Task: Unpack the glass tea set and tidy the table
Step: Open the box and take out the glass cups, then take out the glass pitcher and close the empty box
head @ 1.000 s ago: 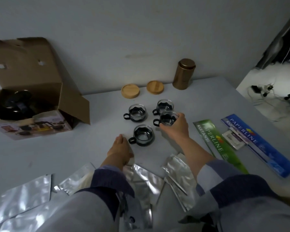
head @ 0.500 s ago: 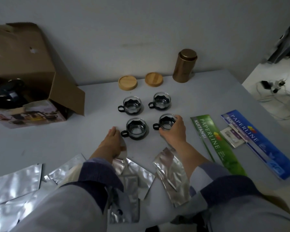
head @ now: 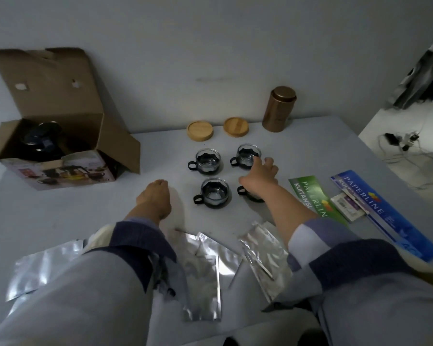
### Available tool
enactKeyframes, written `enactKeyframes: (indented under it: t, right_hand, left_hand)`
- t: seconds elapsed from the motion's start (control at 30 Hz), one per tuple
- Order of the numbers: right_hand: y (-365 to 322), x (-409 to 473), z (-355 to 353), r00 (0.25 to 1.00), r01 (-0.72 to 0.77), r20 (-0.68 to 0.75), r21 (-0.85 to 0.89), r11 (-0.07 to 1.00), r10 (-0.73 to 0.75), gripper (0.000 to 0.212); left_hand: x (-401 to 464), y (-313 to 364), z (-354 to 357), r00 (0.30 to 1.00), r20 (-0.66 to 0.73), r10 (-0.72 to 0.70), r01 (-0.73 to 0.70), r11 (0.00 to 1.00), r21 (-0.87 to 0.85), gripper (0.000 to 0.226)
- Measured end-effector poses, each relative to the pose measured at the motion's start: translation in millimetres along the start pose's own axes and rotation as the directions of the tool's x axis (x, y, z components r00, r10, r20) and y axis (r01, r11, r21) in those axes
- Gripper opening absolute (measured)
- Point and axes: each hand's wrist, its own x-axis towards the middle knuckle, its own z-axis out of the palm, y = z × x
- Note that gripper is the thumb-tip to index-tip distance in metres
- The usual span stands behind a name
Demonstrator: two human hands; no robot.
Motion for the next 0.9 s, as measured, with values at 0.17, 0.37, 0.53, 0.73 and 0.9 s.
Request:
enactKeyframes:
  t: [0.17, 0.37, 0.53, 0.73, 0.9]
  right_hand:
    - [-81, -15, 13, 0.988, 0.151, 0.029, -0.041, 0.988, -0.150, 0.065]
    - [-197, -47, 52, 0.948, 0.308, 0.066, 0.070, 0.949, -0.313, 0.055]
    - [-288, -70, 86, 0.873, 0.467, 0.066, 0.168, 0.868, -0.483, 0.041]
    - [-370, -73, 124, 0.836, 0.514, 0.117, 0.173, 0.840, -0.536, 0.031]
    - [-408, -57, 154, 0.881, 0.420, 0.219, 0.045, 0.907, -0.419, 0.025]
  left_hand:
    - [-6, -57, -53, 0.969, -0.225, -0.097, 0.078, 0.993, -0.091, 0.046]
    - [-18, -149, -100, 0.878, -0.448, -0.171, 0.112, 0.981, -0.156, 0.046]
    - [-8, -224, -116, 0.850, -0.492, -0.187, 0.116, 0.978, -0.172, 0.050]
    - [8, -285, -118, 0.887, -0.432, -0.163, 0.087, 0.978, -0.191, 0.040]
    - [21, -308, -115, 0.923, -0.355, -0.151, 0.081, 0.975, -0.206, 0.034]
